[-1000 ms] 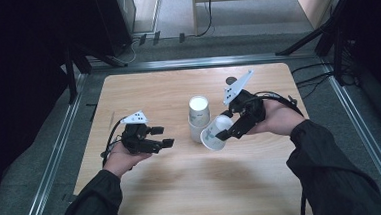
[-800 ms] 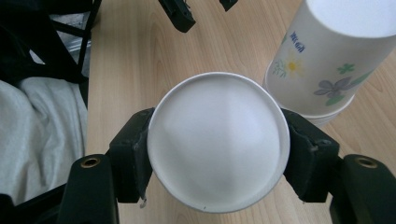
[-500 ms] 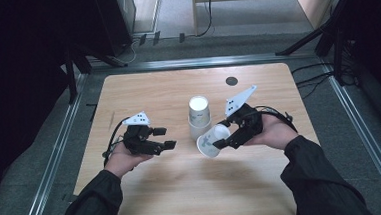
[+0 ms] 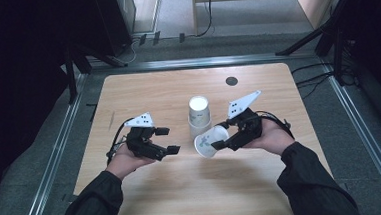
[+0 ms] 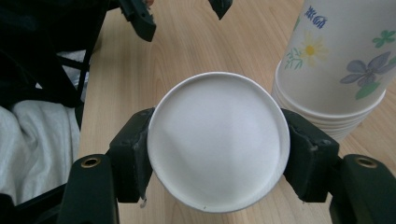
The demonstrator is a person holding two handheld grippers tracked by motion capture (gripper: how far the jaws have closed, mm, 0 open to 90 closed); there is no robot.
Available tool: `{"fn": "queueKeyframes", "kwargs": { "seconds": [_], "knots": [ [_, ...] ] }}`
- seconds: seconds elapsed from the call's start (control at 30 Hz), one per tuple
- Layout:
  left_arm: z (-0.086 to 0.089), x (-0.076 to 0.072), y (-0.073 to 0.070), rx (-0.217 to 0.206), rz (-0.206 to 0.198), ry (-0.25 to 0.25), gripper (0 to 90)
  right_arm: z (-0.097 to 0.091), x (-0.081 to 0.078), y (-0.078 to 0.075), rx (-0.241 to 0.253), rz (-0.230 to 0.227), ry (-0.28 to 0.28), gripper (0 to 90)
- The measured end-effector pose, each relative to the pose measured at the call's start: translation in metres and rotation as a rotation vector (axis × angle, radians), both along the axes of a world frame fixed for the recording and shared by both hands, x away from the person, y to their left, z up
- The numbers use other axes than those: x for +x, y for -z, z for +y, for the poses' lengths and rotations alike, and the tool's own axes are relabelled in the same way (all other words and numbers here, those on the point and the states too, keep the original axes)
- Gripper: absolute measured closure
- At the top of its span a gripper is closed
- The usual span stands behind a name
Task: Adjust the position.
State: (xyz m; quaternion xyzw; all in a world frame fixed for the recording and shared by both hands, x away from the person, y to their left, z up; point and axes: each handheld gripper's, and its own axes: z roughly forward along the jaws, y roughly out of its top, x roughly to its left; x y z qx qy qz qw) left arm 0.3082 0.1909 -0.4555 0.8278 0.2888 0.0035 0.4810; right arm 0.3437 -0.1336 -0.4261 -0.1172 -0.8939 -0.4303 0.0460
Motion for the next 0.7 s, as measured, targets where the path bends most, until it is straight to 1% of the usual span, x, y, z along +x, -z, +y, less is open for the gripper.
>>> {"fn": "queueKeyframes", "kwargs": {
  "seconds": [0.07, 0.17, 0.2, 0.27, 0.3, 0.33, 0.4, 0.5, 0.63, 0.7],
  "knots": [
    [-0.001, 0.0, 0.0, -0.003, 0.0, 0.006, 10.5, 0.001, 0.0, 0.001, 0.011, -0.001, 0.001, 34.3],
    [-0.002, -0.001, 0.0, -0.005, 0.005, 0.015, 10.5, 0.001, 0.0, 0.002, 0.023, -0.005, 0.003, 34.3],
    [-0.003, -0.002, -0.001, -0.008, 0.005, 0.035, 10.6, 0.002, -0.001, 0.003, 0.03, -0.01, 0.004, 34.3],
    [-0.004, -0.003, -0.002, -0.009, 0.001, 0.04, 10.8, 0.002, -0.001, 0.003, 0.036, -0.012, 0.004, 34.3],
    [-0.005, -0.003, -0.002, -0.012, -0.002, 0.046, 10.9, 0.002, -0.001, 0.004, 0.054, -0.01, 0.007, 34.3],
    [-0.005, -0.004, -0.002, -0.015, -0.005, 0.054, 10.9, 0.002, -0.001, 0.004, 0.054, -0.01, 0.007, 34.3],
    [-0.007, -0.006, -0.003, -0.012, -0.015, 0.073, 10.9, 0.002, -0.002, 0.007, 0.072, -0.006, 0.012, 34.3],
    [-0.008, -0.006, -0.003, -0.029, -0.006, 0.083, 10.9, 0.002, -0.003, 0.01, 0.097, 0.0, 0.016, 34.3],
    [-0.009, -0.006, -0.001, -0.035, 0.002, 0.084, 10.6, 0.002, -0.002, 0.013, 0.143, -0.001, 0.024, 34.4],
    [-0.009, -0.006, -0.001, -0.036, 0.005, 0.08, 9.8, 0.002, -0.002, 0.014, 0.151, 0.005, 0.025, 34.4]
  ]
}}
